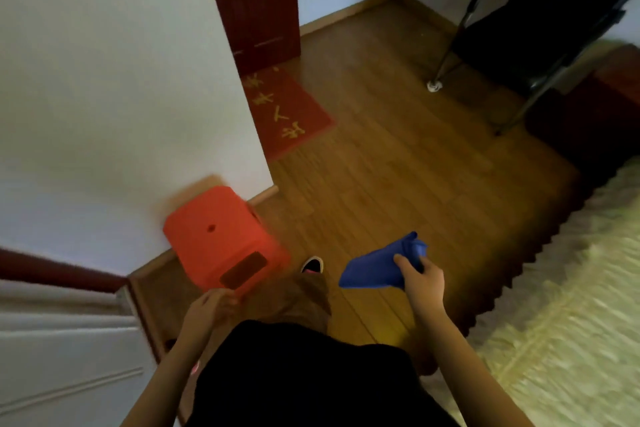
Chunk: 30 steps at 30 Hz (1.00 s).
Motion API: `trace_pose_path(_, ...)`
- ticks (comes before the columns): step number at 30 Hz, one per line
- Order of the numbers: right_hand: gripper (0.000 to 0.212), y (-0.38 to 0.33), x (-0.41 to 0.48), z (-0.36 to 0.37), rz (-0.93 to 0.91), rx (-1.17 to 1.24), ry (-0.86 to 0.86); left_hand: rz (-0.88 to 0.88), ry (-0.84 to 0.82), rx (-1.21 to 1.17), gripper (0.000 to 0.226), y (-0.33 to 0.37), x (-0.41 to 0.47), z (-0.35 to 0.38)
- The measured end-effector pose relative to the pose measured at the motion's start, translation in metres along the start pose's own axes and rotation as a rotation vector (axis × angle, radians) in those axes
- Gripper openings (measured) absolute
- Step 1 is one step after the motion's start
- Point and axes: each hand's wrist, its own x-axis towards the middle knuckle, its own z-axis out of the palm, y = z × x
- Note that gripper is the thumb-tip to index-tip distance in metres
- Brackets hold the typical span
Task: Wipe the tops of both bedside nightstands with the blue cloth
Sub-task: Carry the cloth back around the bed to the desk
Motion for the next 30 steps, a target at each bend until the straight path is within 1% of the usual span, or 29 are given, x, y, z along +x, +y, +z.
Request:
trace_pose_path(1,0.023,-0.008,0.015,0.003,0.019,0.006,0.029,0.029,-0.024,0.032,0.028,0.02,0.02,0.011)
trace_pose_path(4,0.013,-0.034,0.055,0.006,0.07,0.051,0.132,0.064,-0.11,0.086,0.019,0.089,0.086,0.046)
trace_pose_path(6,0.011,-0.053,0.075,0.001,0.096,0.061,0.208,0.101,-0.17,0.174,0.02,0.138,0.127,0.071)
trace_pose_path(10,0.016,-0.086,0.112,-0.017,0.119,0.096,0.357,0.178,-0.294,0.362,0.025,0.23,0.197,0.132)
trace_pose_path(12,0.014,-0.101,0.13,-0.025,0.142,0.129,0.433,0.218,-0.38,0.468,0.025,0.272,0.221,0.167)
trace_pose_path(14,0.016,-0.111,0.153,-0.036,0.167,0.136,0.494,0.22,-0.474,0.561,0.024,0.307,0.241,0.203)
trace_pose_path(16,0.021,-0.119,0.183,-0.046,0.196,0.125,0.535,0.218,-0.53,0.588,0.024,0.334,0.262,0.241)
trace_pose_path(20,0.026,-0.138,0.26,-0.064,0.238,0.164,0.542,0.213,-0.561,0.601,0.024,0.371,0.306,0.316)
trace_pose_path(22,0.024,-0.159,0.305,-0.076,0.237,0.177,0.526,0.2,-0.535,0.587,0.024,0.389,0.325,0.35)
trace_pose_path(26,0.011,-0.214,0.389,-0.094,0.211,0.198,0.464,0.116,-0.475,0.551,0.027,0.44,0.356,0.405)
trace_pose_path(30,0.011,-0.276,0.473,-0.114,0.171,0.192,0.375,0.144,-0.391,0.522,0.028,0.487,0.38,0.444)
